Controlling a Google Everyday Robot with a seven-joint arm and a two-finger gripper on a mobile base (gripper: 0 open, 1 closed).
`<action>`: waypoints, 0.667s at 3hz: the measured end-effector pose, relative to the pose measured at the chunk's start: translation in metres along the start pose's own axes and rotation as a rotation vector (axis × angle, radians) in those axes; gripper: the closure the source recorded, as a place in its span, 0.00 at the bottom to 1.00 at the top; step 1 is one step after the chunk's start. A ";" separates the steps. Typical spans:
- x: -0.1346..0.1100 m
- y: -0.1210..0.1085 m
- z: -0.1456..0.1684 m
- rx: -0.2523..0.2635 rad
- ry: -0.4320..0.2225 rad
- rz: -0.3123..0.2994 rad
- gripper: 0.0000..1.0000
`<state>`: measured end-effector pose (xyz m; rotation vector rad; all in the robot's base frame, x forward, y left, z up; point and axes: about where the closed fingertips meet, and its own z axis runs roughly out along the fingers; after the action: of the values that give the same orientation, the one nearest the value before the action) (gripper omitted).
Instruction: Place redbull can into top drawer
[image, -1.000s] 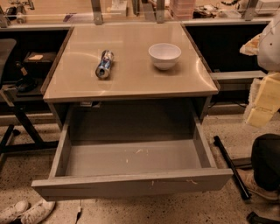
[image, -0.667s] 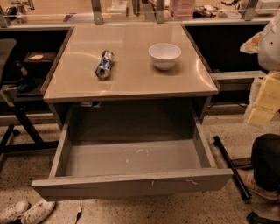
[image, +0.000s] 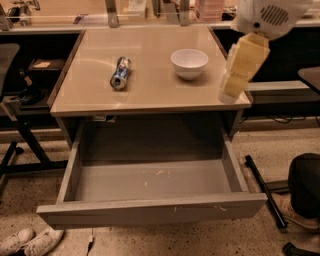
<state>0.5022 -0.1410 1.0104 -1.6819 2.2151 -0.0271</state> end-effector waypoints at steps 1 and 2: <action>-0.067 -0.029 0.017 -0.052 -0.060 -0.020 0.00; -0.091 -0.039 0.012 -0.022 -0.109 -0.041 0.00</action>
Offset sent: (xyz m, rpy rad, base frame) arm 0.0417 0.0515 0.0076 0.0549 0.0254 0.0412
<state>0.5622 -0.0648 1.0329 -1.6983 2.1093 0.0771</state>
